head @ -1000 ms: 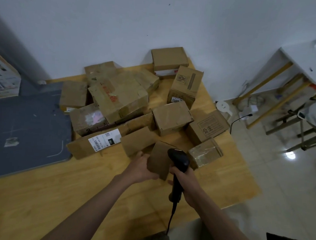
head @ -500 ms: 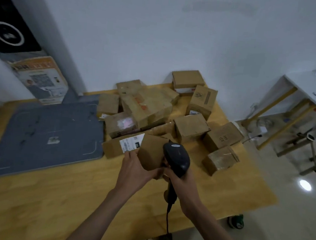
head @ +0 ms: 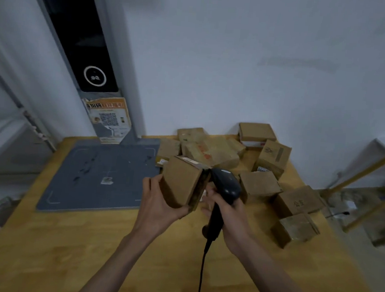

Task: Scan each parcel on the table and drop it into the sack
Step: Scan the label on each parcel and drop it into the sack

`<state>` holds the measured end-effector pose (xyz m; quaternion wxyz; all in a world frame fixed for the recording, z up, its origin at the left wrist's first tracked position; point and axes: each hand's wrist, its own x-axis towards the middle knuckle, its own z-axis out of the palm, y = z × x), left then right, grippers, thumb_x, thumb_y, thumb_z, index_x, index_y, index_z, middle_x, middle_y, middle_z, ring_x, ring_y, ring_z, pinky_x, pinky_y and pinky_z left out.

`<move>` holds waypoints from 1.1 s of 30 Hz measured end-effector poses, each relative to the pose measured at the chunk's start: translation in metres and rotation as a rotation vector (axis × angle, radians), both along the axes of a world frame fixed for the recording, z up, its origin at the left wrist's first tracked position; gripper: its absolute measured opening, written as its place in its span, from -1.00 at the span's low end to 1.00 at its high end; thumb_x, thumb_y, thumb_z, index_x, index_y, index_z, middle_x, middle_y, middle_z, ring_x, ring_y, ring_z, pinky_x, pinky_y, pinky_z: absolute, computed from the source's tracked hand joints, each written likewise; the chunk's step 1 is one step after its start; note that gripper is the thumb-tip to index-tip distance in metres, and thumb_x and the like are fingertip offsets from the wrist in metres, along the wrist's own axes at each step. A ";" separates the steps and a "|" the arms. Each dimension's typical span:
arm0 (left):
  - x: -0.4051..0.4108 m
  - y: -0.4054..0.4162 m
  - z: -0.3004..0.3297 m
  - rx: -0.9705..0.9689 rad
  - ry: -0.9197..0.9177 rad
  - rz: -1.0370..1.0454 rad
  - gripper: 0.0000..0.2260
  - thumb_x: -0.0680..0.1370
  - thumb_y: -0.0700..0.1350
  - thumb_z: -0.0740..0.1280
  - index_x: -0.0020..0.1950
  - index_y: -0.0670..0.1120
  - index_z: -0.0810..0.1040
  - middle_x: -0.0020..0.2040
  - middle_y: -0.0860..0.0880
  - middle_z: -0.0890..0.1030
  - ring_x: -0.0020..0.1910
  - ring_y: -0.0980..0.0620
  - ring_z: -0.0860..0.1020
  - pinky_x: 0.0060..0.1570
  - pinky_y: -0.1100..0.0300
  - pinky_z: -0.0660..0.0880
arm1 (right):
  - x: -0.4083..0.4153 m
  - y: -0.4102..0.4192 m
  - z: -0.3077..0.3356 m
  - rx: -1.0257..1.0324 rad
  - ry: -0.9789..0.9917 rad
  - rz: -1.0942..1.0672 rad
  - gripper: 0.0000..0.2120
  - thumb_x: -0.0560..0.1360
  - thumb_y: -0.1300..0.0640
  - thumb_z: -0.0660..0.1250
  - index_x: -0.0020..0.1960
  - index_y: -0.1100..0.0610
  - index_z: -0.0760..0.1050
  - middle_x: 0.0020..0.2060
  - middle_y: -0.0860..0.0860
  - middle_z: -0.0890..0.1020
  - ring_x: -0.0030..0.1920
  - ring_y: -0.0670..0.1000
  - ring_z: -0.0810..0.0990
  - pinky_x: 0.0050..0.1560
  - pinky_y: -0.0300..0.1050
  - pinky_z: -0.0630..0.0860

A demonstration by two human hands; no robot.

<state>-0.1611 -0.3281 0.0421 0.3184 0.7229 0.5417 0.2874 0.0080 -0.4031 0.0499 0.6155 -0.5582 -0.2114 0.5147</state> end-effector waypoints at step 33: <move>0.010 -0.035 -0.002 -0.441 -0.122 -0.210 -0.49 0.35 0.31 0.48 0.20 0.15 0.46 0.18 0.21 0.58 0.14 0.27 0.56 -0.03 0.32 0.52 | 0.013 -0.042 -0.031 0.043 -0.032 -0.120 -0.98 0.55 0.26 0.40 -0.02 0.20 0.58 0.02 0.03 0.73 0.11 0.00 0.69 0.25 0.18 0.57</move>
